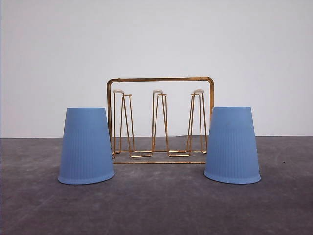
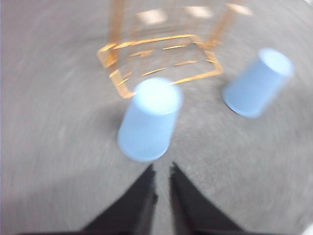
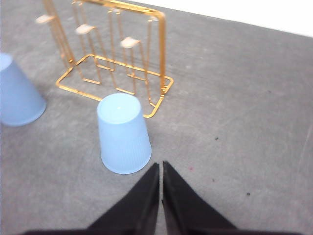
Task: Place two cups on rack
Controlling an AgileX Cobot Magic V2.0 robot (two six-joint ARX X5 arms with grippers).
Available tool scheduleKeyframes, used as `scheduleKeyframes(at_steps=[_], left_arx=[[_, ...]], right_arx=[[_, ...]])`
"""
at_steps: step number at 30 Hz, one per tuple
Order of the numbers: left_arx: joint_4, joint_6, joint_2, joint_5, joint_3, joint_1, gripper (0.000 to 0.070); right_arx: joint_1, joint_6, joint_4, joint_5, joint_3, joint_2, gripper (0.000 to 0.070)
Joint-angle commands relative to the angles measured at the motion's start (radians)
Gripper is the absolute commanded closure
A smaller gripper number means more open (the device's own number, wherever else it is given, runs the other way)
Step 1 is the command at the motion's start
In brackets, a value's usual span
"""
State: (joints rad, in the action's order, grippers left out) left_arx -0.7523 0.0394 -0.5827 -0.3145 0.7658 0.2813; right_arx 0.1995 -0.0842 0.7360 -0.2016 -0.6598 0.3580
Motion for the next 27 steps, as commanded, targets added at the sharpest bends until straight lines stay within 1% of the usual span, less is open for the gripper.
scheduleKeyframes(at_steps=[1,2,3,4,5,7,10,12,16,18,20,23,25,27], left_arx=[[0.023,0.18,-0.012,0.003,0.019,0.028,0.0445],[0.033,0.204,-0.013,0.003,0.019,0.04,0.0352],[0.043,0.218,-0.013,0.003,0.019,0.05,0.0278],[0.052,0.222,-0.013,0.003,0.019,0.057,0.0225],[0.061,0.221,-0.013,0.003,0.019,0.061,0.022],[0.081,0.204,-0.021,0.003,0.019,0.065,0.0218],[0.128,0.146,-0.062,0.003,0.019,0.066,0.0193],[0.17,0.106,-0.111,0.003,0.019,0.069,0.0171],[0.286,0.054,-0.235,0.003,0.019,0.094,0.0171],[0.35,0.048,-0.301,0.01,0.019,0.114,0.0171],[0.41,0.046,-0.372,0.042,0.019,0.137,0.017],[0.487,0.049,-0.478,0.109,0.019,0.168,0.0134],[0.54,0.049,-0.547,0.123,0.019,0.185,0.0104],[0.583,0.049,-0.606,0.126,0.019,0.197,0.0102]], right_arx=[[0.007,-0.041,-0.01,0.011,-0.01,0.002,0.0525],[0.008,-0.041,-0.011,0.016,-0.009,0.002,0.0424],[0.008,-0.04,-0.011,0.018,-0.009,0.002,0.0335],[0.008,-0.04,-0.011,0.019,-0.01,0.002,0.0262],[0.008,-0.039,-0.011,0.019,-0.009,0.002,0.024],[0.008,-0.036,-0.011,0.019,-0.009,0.002,0.023],[0.008,-0.035,-0.011,0.019,-0.009,0.002,0.023],[0.008,-0.031,-0.011,0.019,-0.009,0.002,0.023],[0.008,-0.028,-0.011,0.019,-0.01,0.002,0.023],[0.008,-0.028,-0.011,0.019,-0.01,0.002,0.023],[0.008,-0.028,-0.011,0.019,-0.009,0.002,0.023],[0.008,-0.028,-0.011,0.019,-0.009,0.002,0.023],[0.008,-0.028,-0.011,0.019,-0.01,0.002,0.023],[0.008,-0.029,-0.011,0.019,-0.009,0.002,0.023]])
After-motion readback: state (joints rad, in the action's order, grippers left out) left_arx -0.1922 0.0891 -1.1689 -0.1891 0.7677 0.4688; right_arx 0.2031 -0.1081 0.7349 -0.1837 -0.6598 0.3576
